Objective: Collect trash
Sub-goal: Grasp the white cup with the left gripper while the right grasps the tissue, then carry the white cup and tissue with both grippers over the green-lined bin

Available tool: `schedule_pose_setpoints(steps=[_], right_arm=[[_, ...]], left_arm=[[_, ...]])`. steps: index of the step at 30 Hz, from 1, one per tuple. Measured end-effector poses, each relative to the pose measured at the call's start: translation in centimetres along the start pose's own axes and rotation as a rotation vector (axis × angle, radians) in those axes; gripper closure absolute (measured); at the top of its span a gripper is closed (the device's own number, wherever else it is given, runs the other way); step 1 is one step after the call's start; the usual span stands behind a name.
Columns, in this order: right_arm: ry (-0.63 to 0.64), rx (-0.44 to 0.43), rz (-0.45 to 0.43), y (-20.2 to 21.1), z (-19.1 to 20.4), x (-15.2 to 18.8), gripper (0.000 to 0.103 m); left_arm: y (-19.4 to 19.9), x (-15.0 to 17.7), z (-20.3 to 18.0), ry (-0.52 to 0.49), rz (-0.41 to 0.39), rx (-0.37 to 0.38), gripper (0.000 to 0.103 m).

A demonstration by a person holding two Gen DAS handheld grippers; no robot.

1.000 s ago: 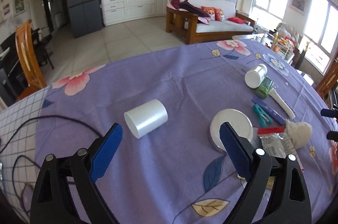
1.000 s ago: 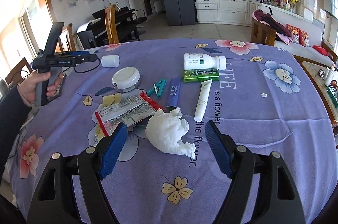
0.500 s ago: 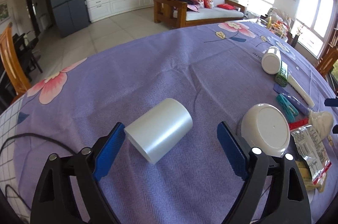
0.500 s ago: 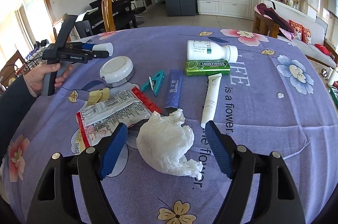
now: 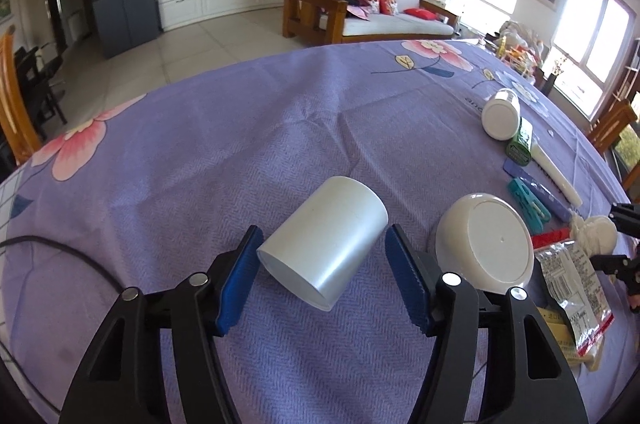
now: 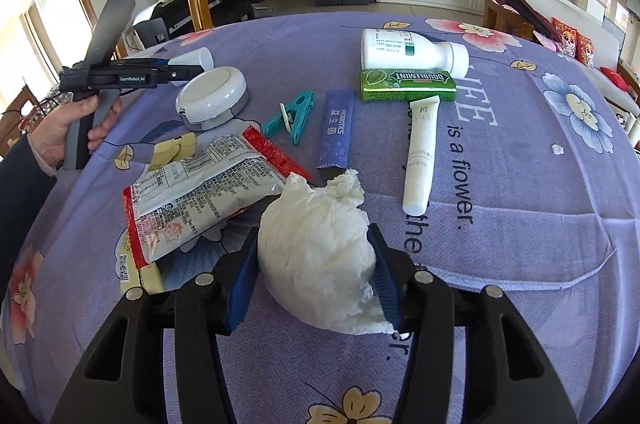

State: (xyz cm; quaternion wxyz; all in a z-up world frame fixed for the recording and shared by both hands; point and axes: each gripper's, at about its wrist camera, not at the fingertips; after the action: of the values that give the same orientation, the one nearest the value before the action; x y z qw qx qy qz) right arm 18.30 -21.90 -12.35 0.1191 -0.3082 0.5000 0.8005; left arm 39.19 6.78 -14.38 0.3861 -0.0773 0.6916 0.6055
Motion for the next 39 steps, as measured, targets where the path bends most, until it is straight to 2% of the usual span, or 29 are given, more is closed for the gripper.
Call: schedule_pose_setpoints(steps=[3, 6, 12, 18, 29, 34, 39], right_arm=[[-0.004, -0.006, 0.001, 0.3, 0.1, 0.1, 0.066], [-0.006, 0.001, -0.013, 0.7, 0.2, 0.5, 0.068], [-0.028, -0.001, -0.033, 1.7, -0.2, 1.0, 0.070], [-0.030, -0.001, -0.062, 3.6, 0.1, 1.4, 0.070], [-0.038, -0.003, -0.093, 6.0, 0.2, 2.7, 0.070], [-0.041, -0.008, -0.107, 6.9, 0.1, 3.1, 0.070], [-0.049, -0.018, -0.145, 8.7, 0.2, 3.5, 0.070]], left_arm=[[-0.1, 0.0, 0.1, 0.018, 0.003, 0.020, 0.048], [0.6, 0.2, 0.3, 0.067, -0.029, 0.127, 0.052], [1.1, 0.4, -0.7, 0.065, -0.049, 0.082, 0.053], [1.9, 0.5, -1.9, 0.067, -0.075, 0.078, 0.055], [3.7, 0.8, -3.1, 0.073, -0.102, 0.024, 0.060], [4.9, 1.1, -3.1, 0.104, -0.128, 0.037, 0.060], [7.5, 0.9, -5.0, 0.092, -0.171, 0.065, 0.060]])
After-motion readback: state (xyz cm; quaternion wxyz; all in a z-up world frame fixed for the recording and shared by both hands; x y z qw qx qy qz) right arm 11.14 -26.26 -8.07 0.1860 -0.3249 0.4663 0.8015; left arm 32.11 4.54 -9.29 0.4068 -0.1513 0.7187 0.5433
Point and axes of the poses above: each gripper's, at about its wrist camera, not at the fingertips, and y roughly against the way its jaws point, z to its left, x to its underside, and after that the axes turned 10 degrees about -x, right-handed
